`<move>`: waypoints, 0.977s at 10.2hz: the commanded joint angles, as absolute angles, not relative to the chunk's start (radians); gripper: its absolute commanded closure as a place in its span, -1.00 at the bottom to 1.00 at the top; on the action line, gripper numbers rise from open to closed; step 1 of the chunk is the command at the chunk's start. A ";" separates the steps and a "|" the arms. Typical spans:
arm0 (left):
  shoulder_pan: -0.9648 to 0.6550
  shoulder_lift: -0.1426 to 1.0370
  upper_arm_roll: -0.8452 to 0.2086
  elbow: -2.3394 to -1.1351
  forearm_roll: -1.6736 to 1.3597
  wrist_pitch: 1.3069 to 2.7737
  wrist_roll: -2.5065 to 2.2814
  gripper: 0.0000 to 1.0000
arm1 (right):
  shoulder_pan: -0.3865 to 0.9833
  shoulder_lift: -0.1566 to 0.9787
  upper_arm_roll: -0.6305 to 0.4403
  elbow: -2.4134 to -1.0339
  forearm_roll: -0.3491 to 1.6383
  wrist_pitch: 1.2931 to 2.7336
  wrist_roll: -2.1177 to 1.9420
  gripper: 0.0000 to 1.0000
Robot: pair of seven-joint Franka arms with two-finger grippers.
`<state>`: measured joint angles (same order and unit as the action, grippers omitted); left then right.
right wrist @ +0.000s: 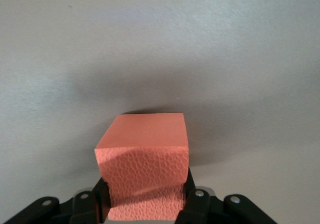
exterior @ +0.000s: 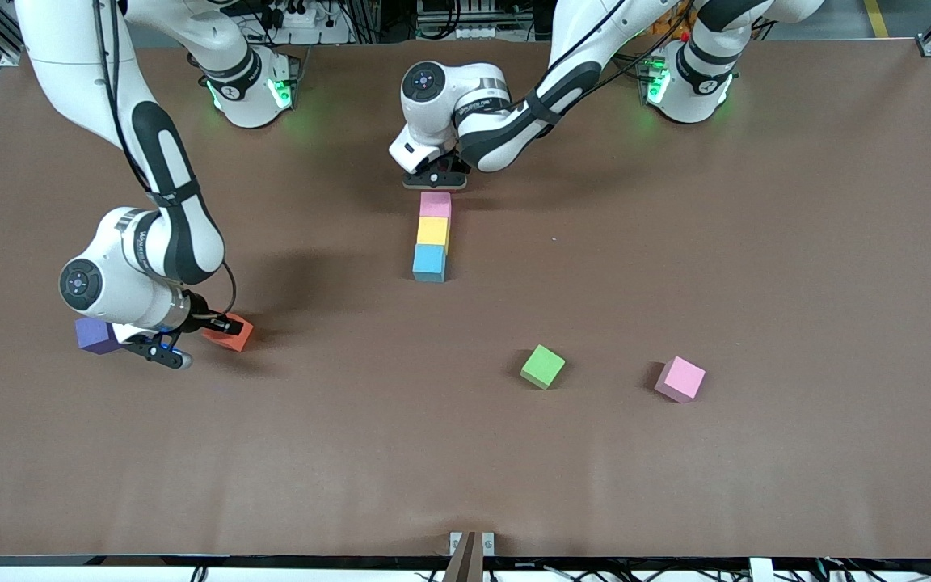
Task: Arrange blocks into number 1
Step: 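Carry the magenta cube to the light pink cube with the left gripper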
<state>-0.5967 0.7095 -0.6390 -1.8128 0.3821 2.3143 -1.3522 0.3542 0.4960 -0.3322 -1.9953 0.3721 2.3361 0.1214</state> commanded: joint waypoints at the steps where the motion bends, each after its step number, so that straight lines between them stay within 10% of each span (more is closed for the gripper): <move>1: -0.688 0.735 -0.563 -1.752 0.408 2.293 -1.342 1.00 | 0.408 0.441 -0.356 -2.000 0.390 2.335 0.106 0.05; 10: -0.713 0.749 -0.515 -1.713 0.407 2.293 -1.341 1.00 | 0.563 0.325 -0.359 -2.033 0.396 2.339 0.247 0.03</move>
<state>-0.7085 0.7383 -0.5185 -1.7356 0.3824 2.3128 -1.3521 0.5309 0.3560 -0.3457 -2.0022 0.3756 2.3324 0.2352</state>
